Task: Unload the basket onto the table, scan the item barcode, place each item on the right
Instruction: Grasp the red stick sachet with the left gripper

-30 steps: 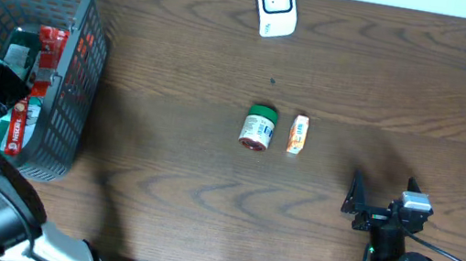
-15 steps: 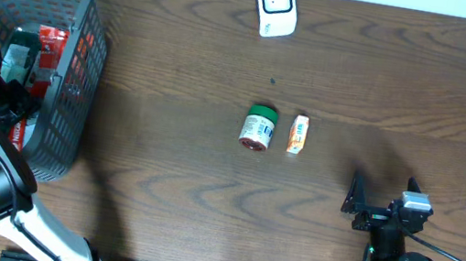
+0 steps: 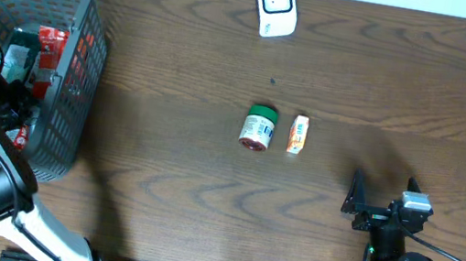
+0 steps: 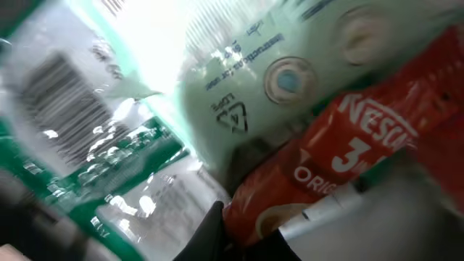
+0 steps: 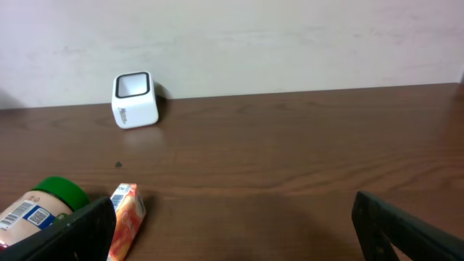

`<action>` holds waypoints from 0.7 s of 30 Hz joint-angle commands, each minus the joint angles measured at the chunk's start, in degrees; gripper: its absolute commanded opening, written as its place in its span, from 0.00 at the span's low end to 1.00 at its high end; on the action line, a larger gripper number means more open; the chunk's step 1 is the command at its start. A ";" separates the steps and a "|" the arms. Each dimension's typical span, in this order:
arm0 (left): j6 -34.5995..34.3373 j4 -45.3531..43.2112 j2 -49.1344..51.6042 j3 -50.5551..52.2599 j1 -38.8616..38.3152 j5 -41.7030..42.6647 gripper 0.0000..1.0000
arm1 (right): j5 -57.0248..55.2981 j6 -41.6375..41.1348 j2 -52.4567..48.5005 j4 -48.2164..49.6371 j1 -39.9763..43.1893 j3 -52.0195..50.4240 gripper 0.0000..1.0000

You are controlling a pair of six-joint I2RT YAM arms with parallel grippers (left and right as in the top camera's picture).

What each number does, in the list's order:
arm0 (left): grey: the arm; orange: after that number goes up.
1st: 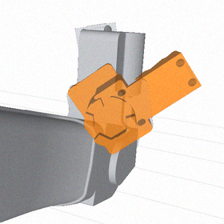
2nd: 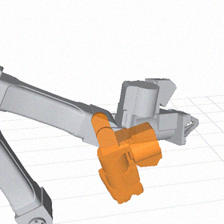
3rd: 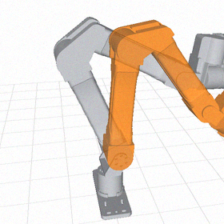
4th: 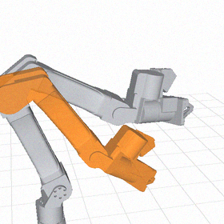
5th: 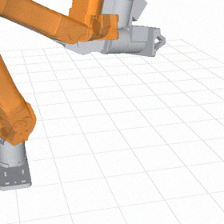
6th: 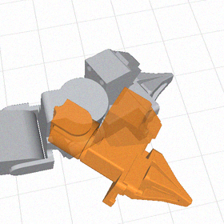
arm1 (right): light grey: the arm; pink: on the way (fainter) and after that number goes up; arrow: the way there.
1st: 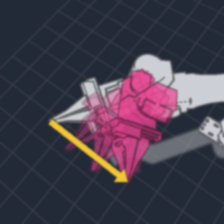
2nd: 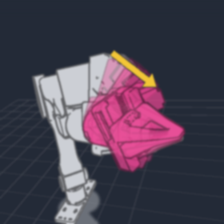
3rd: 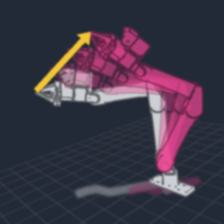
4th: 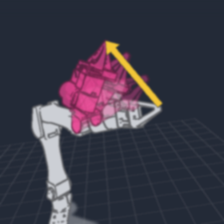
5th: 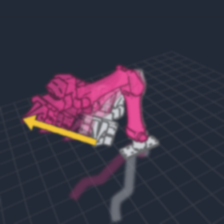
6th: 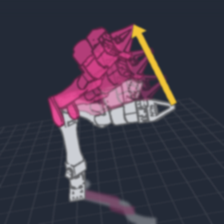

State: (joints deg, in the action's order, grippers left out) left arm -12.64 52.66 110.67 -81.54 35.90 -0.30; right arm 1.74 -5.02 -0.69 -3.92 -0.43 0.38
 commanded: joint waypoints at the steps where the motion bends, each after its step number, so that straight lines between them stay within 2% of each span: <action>1: -0.52 -0.02 -8.04 -2.34 0.28 1.79 0.07 | 0.09 -0.52 0.20 -0.20 0.70 -0.09 0.99; 4: -1.07 -0.24 -14.71 -2.34 0.17 3.43 0.07 | 0.09 -0.52 0.20 -0.20 0.70 -0.09 0.99; 13: -1.57 0.57 -36.41 -2.34 -2.75 15.28 0.07 | 0.09 -0.52 0.20 -0.20 0.70 -0.09 0.99; 21: -2.67 5.90 -49.96 -2.29 -18.75 16.31 0.07 | 0.09 -0.52 0.20 -0.22 0.70 -0.09 0.99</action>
State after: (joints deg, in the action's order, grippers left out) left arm -14.76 57.19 63.11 -82.98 22.48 14.41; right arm 1.74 -5.02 -0.69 -3.92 -0.43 0.38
